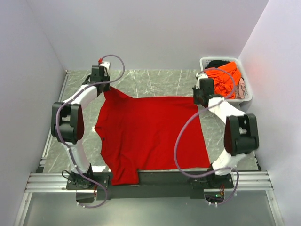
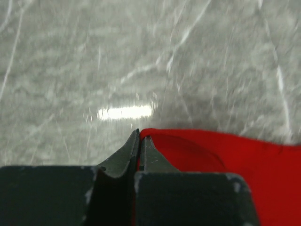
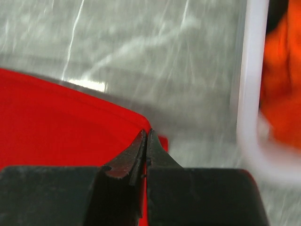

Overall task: Fold and stack the t-shirts
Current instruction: Flatten the tshirt out, then fold the tshirt

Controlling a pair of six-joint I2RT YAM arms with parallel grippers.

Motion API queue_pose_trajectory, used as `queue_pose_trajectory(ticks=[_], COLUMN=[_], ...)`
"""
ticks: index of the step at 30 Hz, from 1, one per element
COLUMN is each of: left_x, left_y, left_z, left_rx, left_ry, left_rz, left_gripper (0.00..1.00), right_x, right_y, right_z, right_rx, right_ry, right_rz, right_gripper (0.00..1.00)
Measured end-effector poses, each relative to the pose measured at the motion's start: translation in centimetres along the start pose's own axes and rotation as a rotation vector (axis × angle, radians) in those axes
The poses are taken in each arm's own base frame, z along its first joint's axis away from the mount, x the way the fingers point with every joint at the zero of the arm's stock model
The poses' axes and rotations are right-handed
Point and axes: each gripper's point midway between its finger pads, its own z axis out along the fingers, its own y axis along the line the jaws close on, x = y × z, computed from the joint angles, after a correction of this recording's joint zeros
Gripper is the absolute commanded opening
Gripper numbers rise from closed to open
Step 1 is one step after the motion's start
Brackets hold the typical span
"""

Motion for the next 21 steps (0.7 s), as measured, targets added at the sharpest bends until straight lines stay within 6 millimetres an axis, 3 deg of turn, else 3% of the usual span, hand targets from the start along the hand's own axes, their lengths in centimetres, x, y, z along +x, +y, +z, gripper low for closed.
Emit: queue_pose_trajectory(ticks=[5,14,17,21], left_x=[-3.5,-9.3,-9.3,-6.8], left_y=[-0.3,-0.3,-0.4,-0.5], left_z=[1.2,2.6,3.5,4.6], left_rx=[0.007,0.005,0.007,0.009], left_ry=[-0.068,-0.164,-0.154,-0.072], left_rz=[-0.002,0.026,0.027,0.034], left_gripper=[0.01,0.01,0.01,0.01], right_x=[-2.8,-5.6,-6.6,-6.8], right_y=[-0.4,-2.0,-2.7,-3.0], right_z=[3.7,5.5,6.0,6.6], right_rx=[0.026,0.077,0.100,0.112], right_ry=[-0.024,-0.054,-0.069,-0.060], right_rz=[-0.051,-0.086,-0.088,-0.099], right_gripper=[0.00,0.00,0.00,0.00])
